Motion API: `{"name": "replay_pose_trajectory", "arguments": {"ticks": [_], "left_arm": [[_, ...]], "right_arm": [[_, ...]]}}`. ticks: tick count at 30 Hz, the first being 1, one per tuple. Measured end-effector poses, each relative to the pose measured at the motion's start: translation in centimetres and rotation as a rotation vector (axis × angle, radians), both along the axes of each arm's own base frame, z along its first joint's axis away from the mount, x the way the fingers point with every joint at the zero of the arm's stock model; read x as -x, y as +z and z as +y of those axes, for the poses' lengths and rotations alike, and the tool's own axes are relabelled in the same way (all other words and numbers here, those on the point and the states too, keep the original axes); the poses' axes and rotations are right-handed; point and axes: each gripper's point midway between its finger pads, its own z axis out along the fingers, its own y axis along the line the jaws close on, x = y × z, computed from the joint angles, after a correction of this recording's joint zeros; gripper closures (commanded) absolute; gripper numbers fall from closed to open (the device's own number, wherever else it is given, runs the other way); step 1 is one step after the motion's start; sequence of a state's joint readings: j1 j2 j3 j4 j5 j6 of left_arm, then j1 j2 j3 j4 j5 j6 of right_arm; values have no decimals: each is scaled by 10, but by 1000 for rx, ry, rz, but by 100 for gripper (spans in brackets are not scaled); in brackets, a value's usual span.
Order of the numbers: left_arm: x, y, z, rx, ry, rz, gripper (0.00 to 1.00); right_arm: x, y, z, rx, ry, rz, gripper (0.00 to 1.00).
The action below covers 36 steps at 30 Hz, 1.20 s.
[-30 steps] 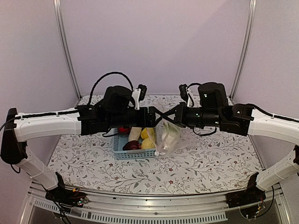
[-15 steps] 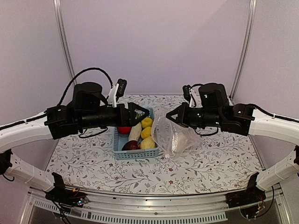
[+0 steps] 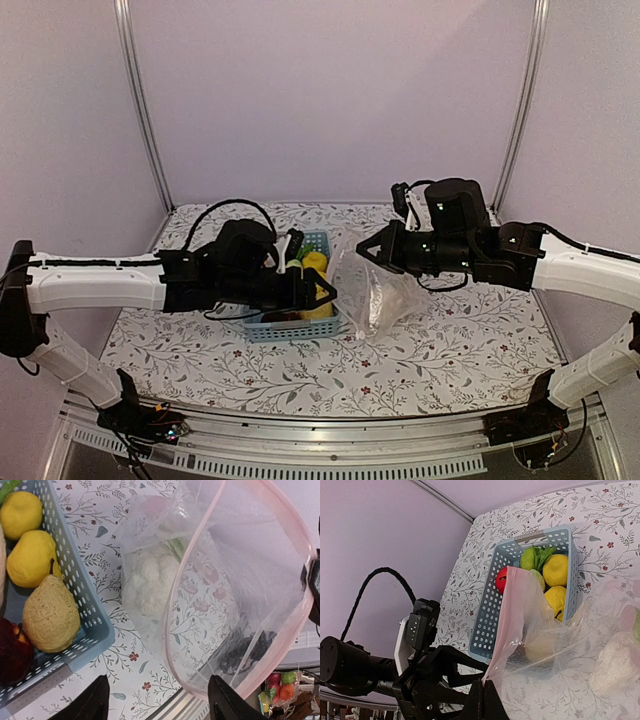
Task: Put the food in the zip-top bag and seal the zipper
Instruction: Adjust the zipper food storage bag at the center of the board.
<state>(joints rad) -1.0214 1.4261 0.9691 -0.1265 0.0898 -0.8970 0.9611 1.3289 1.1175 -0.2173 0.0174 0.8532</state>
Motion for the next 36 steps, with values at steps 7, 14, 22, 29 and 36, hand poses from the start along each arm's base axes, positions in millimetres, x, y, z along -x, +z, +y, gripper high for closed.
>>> {"name": "replay_pose_trajectory", "arguments": {"ticks": [7,14,22,29,36], "left_arm": [[-5,-17,-10,-6,1,28,60],[-11,-20,-20,12,-1,46,99],[-15,53,-52,152,-132,-70,100],[-10,134,-71,290,-255,-231,100],[-22,110,-61,237,-220,-189,100]], "right_arm": [[0,0,0,2,1,-1,100],[0,-2,-1,15,-1,-4,100],[-4,-4,-22,96,-52,-33,100],[-28,-12,-60,158,-160,-17,100],[-21,-2,-76,164,-174,-35,100]]}}
